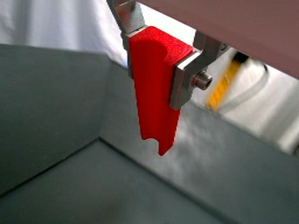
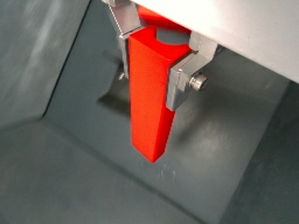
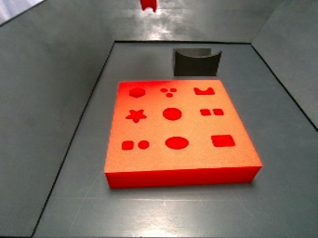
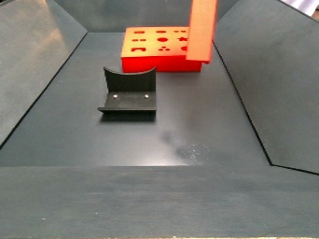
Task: Pick up the arch object. Move up. Place the arch object on the fixture. Regrasp the arch object. Rotate the arch object. Move to above the board. Insert the arch object.
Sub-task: Rotate the arch object.
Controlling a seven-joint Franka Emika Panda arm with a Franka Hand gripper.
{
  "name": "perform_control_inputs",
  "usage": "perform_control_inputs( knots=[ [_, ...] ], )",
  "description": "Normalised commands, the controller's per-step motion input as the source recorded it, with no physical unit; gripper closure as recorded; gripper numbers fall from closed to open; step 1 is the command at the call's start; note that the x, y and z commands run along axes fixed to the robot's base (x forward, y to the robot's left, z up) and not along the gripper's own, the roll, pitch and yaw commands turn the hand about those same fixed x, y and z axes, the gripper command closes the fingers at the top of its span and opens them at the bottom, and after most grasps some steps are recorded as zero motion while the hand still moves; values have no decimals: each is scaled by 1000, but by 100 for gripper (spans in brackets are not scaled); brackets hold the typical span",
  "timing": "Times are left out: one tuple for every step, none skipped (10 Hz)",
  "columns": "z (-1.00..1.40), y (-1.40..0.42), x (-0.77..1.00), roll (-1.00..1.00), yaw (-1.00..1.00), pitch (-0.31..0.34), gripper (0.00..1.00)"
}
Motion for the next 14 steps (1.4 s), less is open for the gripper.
perform_control_inputs(
  knots=[
    [8,21,-6,-914,-1000,153,100],
    [18,13,-20,-909,-1000,217,100],
    [31,18,-30,-916,-1000,282,100],
    [31,15,-30,-920,-1000,314,100],
    [32,15,-22,-938,-1000,381,100],
    [28,18,-5,-968,-1000,446,100],
    [33,22,8,-902,-893,470,100],
    [39,18,27,-661,-622,416,100],
    [27,11,52,-443,-391,338,100],
    [1,12,65,-248,-185,223,100],
    [0,26,-40,-26,-1000,24,100],
    [8,23,-59,-20,-1000,15,100],
    [15,23,-57,-21,-1000,15,100],
    [16,21,-46,-22,-1000,16,100]
  ],
)
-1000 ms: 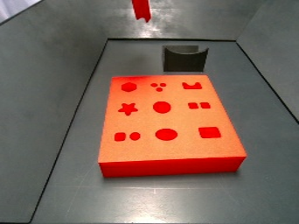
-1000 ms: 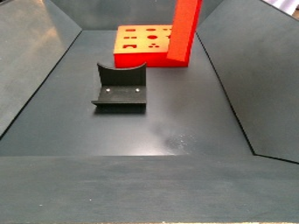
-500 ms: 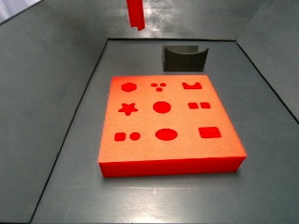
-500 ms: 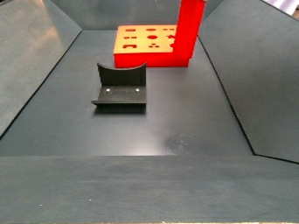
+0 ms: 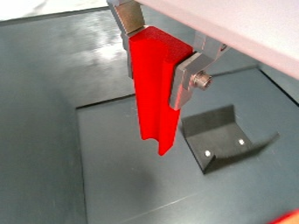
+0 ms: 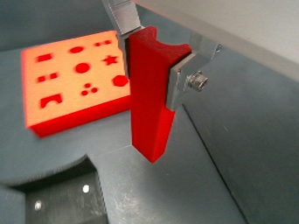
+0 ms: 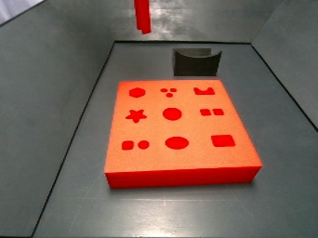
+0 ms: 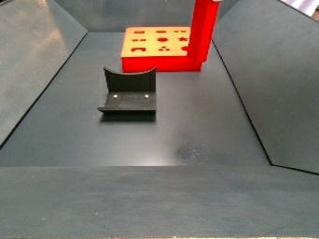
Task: Pick up the arch object. Move up. Place the arch object on the fixture. Regrasp the arch object. Rotate the arch object. Move to above the board. Insert the arch object.
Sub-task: Rotate the arch object.
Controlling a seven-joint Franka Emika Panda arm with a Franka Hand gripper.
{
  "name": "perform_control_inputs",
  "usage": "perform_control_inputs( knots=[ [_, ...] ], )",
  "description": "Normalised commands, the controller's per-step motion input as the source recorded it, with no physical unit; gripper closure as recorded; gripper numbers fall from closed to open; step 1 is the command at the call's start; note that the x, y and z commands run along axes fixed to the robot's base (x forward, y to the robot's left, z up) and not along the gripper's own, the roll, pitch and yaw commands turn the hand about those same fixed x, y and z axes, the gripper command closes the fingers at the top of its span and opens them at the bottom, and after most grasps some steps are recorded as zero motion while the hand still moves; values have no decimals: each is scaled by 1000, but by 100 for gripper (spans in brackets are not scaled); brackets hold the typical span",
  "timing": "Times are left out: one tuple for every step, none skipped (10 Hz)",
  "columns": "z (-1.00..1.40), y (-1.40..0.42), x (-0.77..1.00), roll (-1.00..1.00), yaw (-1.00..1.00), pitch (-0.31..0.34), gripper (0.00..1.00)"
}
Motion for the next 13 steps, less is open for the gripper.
perform_control_inputs(
  knots=[
    [17,21,-36,-23,-1000,16,100],
    [18,20,-30,-25,-1000,17,100],
    [19,19,-29,-26,-1000,18,100],
    [19,18,-27,-28,-1000,19,100],
    [19,18,-26,-29,-1000,20,100],
    [19,18,-25,-32,-1000,22,100],
    [18,18,-24,-34,-1000,23,100],
    [18,18,-23,-37,-1000,26,100],
    [18,18,-23,-39,-1000,27,100],
    [19,18,-22,-44,-1000,30,100],
    [19,17,-21,-48,-1000,33,100],
    [19,17,-20,-55,-1000,38,100],
    [20,17,-20,-62,-1000,42,100]
  ],
)
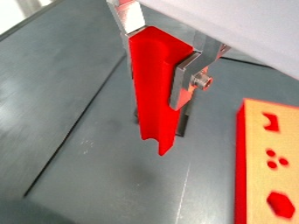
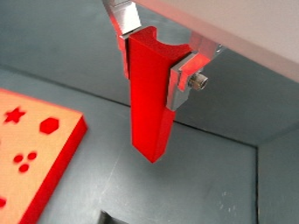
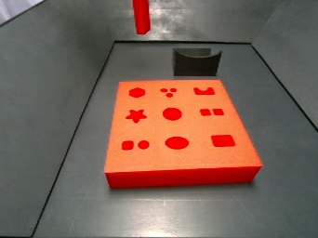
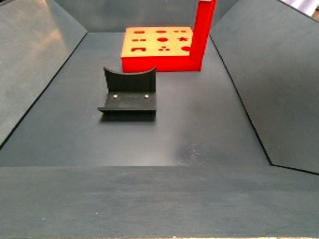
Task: Pick up the arch object. Move up. Place the arch object on the fixture. Regrasp the arch object. Rotate the arch object. Move to above the board. Insert the arch object.
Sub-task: Rotate the arch object.
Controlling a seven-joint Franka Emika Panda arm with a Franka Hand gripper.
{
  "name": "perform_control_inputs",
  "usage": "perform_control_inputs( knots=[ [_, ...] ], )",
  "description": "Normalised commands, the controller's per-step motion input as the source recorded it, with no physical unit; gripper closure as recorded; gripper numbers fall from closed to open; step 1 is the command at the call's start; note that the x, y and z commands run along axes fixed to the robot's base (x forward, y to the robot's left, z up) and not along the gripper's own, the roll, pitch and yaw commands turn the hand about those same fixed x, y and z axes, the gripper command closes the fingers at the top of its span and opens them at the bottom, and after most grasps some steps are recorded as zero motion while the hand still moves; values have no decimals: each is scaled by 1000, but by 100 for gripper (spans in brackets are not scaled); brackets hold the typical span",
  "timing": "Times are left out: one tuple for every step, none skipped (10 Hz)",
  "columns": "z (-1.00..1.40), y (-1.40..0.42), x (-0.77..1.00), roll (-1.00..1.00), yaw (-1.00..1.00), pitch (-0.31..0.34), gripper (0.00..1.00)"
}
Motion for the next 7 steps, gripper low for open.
perform_control_inputs(
  knots=[
    [20,17,-19,-70,-1000,48,100],
    [21,18,-18,-81,-1000,55,100],
    [23,18,-17,-105,-1000,70,100],
    [0,0,0,-35,-1000,23,100],
    [2,0,2,-37,-1000,25,100],
    [2,2,2,-41,-1000,27,100],
    [2,5,2,-46,-1000,30,100]
  ],
)
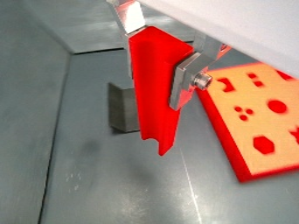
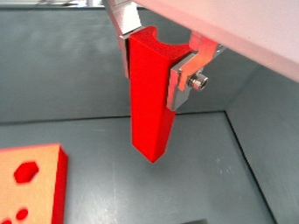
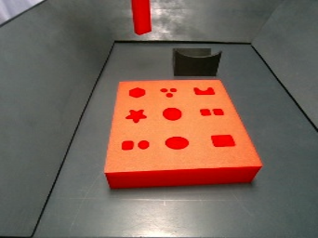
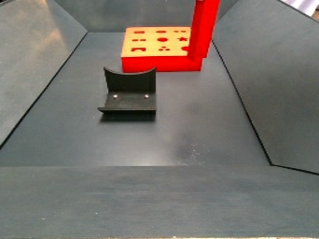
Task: Pick up the arch object. Move up. Place the arch object on the fixture. Regrasp the arch object. Rotate the arch object. Move to above the board. Insert the arch object.
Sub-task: Rotate the arch object.
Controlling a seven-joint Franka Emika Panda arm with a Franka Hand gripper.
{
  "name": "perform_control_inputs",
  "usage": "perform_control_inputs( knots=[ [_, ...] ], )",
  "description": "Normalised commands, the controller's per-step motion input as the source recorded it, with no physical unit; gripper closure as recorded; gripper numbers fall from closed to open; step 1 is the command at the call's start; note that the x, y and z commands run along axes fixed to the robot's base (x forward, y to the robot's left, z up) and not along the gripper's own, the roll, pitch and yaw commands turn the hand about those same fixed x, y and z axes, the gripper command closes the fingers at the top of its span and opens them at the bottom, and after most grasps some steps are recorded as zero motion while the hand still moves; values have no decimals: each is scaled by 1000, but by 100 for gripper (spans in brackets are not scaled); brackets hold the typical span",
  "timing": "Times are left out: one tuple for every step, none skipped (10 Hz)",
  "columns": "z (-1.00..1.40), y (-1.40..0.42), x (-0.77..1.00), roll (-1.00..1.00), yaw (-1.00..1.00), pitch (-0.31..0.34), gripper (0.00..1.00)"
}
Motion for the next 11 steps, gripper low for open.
perform_control_inputs(
  knots=[
    [2,6,1,-49,-1000,32,100],
    [2,8,1,-57,-1000,38,100],
    [2,9,1,-64,-1000,42,100],
    [3,10,1,-77,-1000,50,100],
    [3,10,2,-90,-1000,59,100],
    [5,11,3,-119,-1000,77,100],
    [6,11,4,-125,-885,81,100],
    [9,12,6,-125,-554,79,100],
    [11,12,6,-125,-422,78,100],
    [13,12,7,-124,-243,77,100],
    [-1000,0,0,-324,-166,76,100]
  ],
)
